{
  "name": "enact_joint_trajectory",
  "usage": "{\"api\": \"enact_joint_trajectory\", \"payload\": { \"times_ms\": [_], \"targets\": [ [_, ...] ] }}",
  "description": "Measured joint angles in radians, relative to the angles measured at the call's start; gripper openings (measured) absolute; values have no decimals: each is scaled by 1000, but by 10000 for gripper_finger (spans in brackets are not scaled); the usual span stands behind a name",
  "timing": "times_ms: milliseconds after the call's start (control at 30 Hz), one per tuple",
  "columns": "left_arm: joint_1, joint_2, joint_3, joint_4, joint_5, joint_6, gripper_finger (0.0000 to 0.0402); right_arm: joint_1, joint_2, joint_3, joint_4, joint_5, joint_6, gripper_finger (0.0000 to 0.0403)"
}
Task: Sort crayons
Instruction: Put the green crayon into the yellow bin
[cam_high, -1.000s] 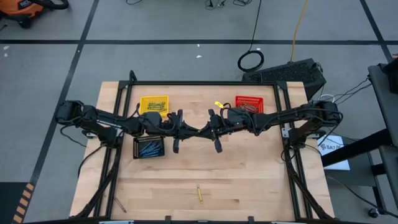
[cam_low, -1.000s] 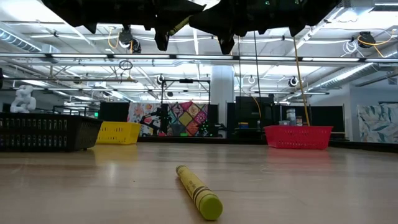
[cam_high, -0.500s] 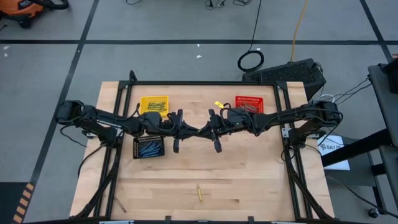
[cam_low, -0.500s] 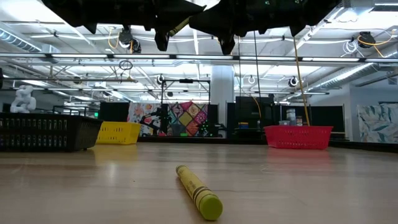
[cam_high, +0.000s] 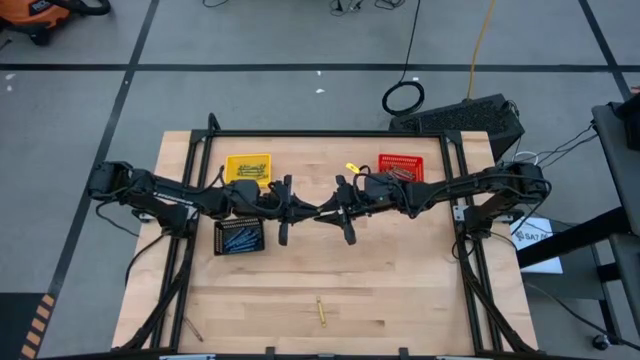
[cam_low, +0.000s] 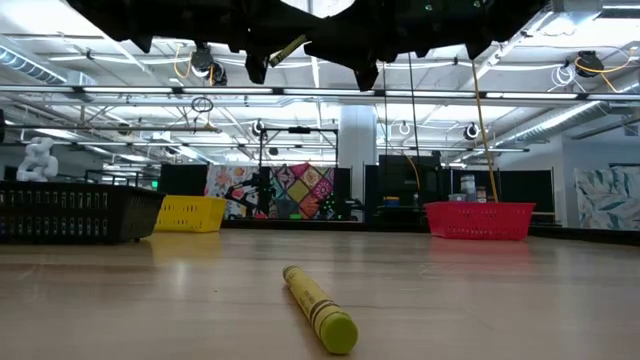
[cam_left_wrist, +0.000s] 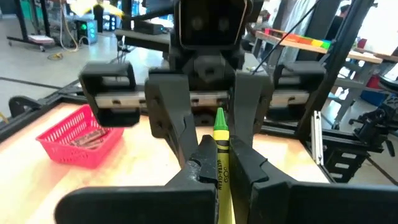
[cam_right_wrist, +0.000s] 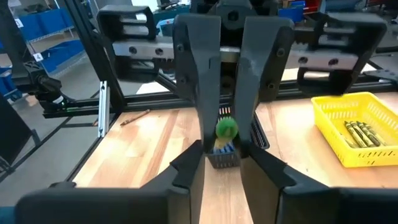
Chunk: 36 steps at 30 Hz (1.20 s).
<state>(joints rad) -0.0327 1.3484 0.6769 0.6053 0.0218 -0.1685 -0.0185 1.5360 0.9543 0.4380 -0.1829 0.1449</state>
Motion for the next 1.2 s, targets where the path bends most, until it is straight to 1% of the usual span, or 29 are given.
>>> {"api": "enact_joint_trajectory", "payload": {
  "times_ms": [67, 200, 400, 667, 800, 900, 1033, 1200],
  "targets": [
    [5, -2, 0, -4, -1, 2, 4, 0, 0, 0, -22, 0, 0, 90],
    [23, -28, 0, -78, -8, 2, 4, 0, 0, 0, -75, 0, 0, 91],
    [61, -117, 1, -357, -93, 47, 4, 0, 0, 0, -93, 0, 0, 92],
    [135, -228, 0, -701, -119, 47, 4, -1, 0, 0, -99, 0, 0, 92],
    [185, -240, 0, -882, -151, 47, 4, -1, 0, 0, -99, 0, 0, 91],
    [224, -240, 0, -978, -188, 49, 6, -1, 0, 0, -99, 0, 0, 91],
    [276, -240, 0, -1031, -235, 56, 7, -1, 0, 0, -100, 0, 0, 91],
    [360, -234, 0, -1053, -248, 108, 9, -1, 0, 0, -100, 0, 0, 91]
  ]
}}
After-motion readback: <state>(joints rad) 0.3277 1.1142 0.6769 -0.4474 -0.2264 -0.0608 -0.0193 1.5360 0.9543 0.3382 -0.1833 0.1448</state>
